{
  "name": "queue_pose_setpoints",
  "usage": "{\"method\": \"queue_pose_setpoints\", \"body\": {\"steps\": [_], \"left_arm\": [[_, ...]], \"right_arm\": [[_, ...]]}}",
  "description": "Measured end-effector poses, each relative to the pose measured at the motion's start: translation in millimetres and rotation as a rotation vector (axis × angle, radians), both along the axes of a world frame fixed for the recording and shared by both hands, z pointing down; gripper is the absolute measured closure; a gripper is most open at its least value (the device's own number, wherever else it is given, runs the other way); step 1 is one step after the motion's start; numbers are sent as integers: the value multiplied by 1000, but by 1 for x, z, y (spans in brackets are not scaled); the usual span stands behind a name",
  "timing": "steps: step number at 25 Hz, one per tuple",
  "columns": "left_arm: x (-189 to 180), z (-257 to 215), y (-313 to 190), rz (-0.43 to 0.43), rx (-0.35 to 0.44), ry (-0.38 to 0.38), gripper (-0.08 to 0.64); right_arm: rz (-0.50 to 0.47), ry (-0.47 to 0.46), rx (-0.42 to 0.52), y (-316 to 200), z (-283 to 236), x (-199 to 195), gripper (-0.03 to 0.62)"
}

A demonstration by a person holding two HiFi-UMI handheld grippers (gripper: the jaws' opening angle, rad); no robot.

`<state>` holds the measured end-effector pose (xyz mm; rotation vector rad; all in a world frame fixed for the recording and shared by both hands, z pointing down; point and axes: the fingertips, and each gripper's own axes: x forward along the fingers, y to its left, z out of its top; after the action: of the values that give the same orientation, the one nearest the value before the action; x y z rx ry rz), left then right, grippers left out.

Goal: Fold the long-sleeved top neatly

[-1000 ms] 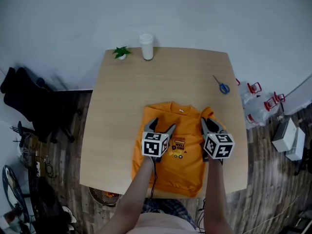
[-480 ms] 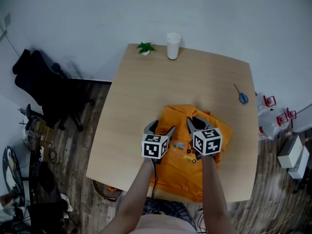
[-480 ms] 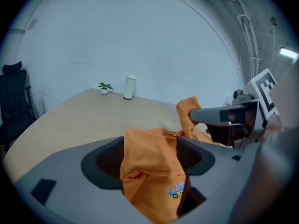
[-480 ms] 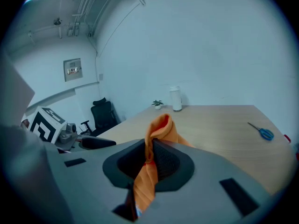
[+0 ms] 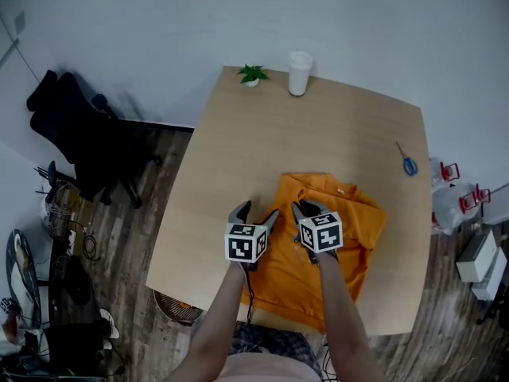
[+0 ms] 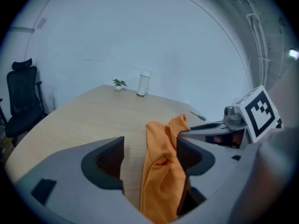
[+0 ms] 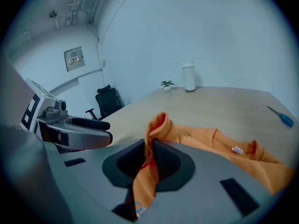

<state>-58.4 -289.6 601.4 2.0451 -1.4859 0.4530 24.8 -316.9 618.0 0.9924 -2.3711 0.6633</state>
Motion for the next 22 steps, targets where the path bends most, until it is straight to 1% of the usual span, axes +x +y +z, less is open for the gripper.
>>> {"method": "queue_pose_setpoints", "body": {"steps": [3,4,10,11,14,17,20,22], "left_arm": [[-3,2,1,-3,-5,-1,219],[-4,3,1,-3,-5,0,219],[-6,3,1,3,0,1,219],[-6,2,1,4,1,2,219],[-6,0,-1,5,5,3,219],[-5,-7,-4,16,22,-3,219],[5,-22,-15,48,51,-22,219],[15,-33,-24,78,71,-39,218]], "right_arm": [[27,-11,-16,-3,6,-1,517],[38,-25,-21,-4,6,-1,486],[156,-184,-38,-7,-7,3,195],[177,-200,-39,-7,-8,7,176],[239,-244,-34,-9,-17,22,149],[311,-275,-1,-10,-33,48,149],[382,-278,40,-13,-49,84,167],[418,-260,63,-15,-58,110,176]]}}
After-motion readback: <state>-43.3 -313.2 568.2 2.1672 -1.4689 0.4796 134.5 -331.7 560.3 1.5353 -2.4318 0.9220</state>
